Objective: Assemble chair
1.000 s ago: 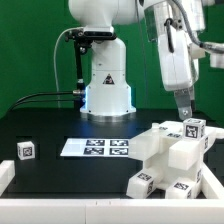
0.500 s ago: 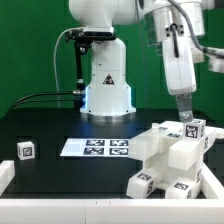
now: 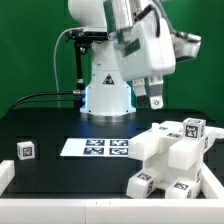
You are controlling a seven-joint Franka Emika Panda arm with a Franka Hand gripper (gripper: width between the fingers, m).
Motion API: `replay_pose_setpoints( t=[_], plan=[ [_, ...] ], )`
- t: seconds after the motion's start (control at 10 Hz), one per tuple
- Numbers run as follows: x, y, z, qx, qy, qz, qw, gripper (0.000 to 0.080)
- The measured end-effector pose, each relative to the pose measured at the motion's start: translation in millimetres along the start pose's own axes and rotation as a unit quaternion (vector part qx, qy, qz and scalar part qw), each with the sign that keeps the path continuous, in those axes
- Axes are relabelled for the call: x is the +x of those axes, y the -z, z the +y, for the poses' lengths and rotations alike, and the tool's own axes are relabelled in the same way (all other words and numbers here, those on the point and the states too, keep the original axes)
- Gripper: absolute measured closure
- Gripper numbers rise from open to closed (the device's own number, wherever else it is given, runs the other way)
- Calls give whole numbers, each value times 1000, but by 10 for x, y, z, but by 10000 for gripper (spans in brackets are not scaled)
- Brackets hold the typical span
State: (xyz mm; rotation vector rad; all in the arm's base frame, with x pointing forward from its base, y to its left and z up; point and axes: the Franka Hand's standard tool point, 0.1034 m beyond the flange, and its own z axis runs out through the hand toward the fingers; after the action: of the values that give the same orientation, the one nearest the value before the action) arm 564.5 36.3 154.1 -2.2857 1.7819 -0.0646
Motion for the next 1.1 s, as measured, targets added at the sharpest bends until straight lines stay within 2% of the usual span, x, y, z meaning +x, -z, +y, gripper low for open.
replay_pose_setpoints(
  t=[0.3,0.5,0.6,0.7,0.8,0.9,1.0,1.1],
  plan=[
    [43,-27,34,-2,117,1,993,151],
    [385,-96,291,-5,209,4,978,151],
    [618,-139,420,-9,278,11,960,151],
    [823,-197,536,-20,310,8,951,151],
    [862,-239,603,-29,312,-3,950,151],
    [743,-216,504,-34,345,7,938,151],
    [705,-227,497,-34,385,5,922,151],
    [741,-229,516,-36,419,4,907,151]
  ],
)
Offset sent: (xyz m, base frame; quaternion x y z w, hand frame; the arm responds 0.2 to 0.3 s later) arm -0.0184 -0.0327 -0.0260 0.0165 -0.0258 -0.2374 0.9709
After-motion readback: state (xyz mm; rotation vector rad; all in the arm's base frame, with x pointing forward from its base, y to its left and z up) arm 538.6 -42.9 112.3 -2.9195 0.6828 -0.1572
